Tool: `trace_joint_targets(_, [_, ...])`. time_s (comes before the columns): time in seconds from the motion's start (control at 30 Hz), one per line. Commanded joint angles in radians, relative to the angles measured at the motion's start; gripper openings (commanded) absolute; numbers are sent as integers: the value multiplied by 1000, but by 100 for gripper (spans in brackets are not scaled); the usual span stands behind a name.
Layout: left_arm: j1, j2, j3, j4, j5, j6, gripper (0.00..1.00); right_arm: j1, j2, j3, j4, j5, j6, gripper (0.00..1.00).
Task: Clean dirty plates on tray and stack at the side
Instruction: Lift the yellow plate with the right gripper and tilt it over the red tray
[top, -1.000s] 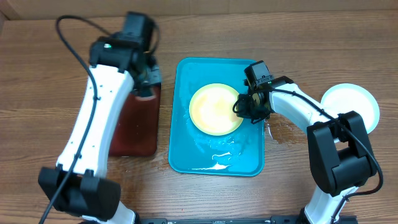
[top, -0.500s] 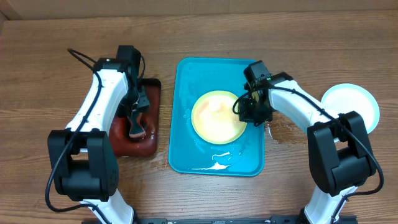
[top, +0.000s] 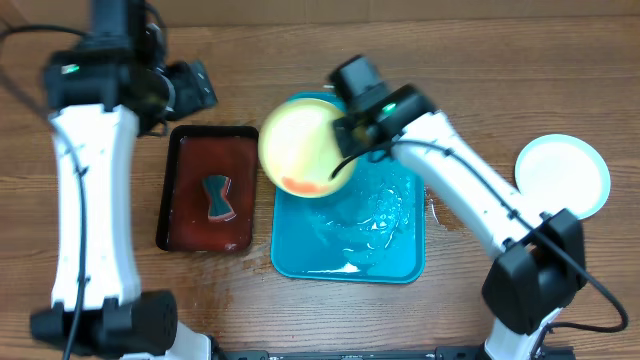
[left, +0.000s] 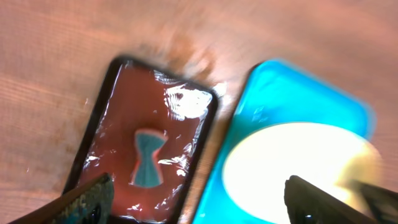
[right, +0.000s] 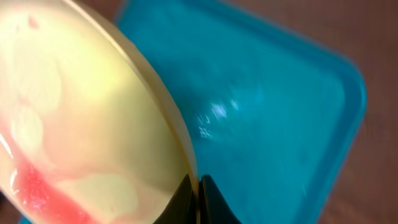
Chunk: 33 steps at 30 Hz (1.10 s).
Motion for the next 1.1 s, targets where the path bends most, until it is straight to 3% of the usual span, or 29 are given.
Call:
trace_joint_targets(0.0, [6, -61, 118, -19, 117, 26, 92, 136, -33, 23, 104, 166, -19, 4])
trace_joint_targets(0.17, [6, -121, 183, -35, 118, 26, 100, 298, 14, 23, 330, 309, -36, 4])
trace_joint_targets(0.33, [6, -167, 183, -56, 106, 26, 100, 389, 97, 23, 472, 522, -37, 4])
trace_joint_targets(0.8, [6, -169, 171, -108, 50, 26, 100, 494, 99, 23, 511, 658, -241, 4])
trace_joint_targets(1.07, [6, -169, 171, -107, 50, 25, 100, 518, 99, 23, 512, 698, -247, 4])
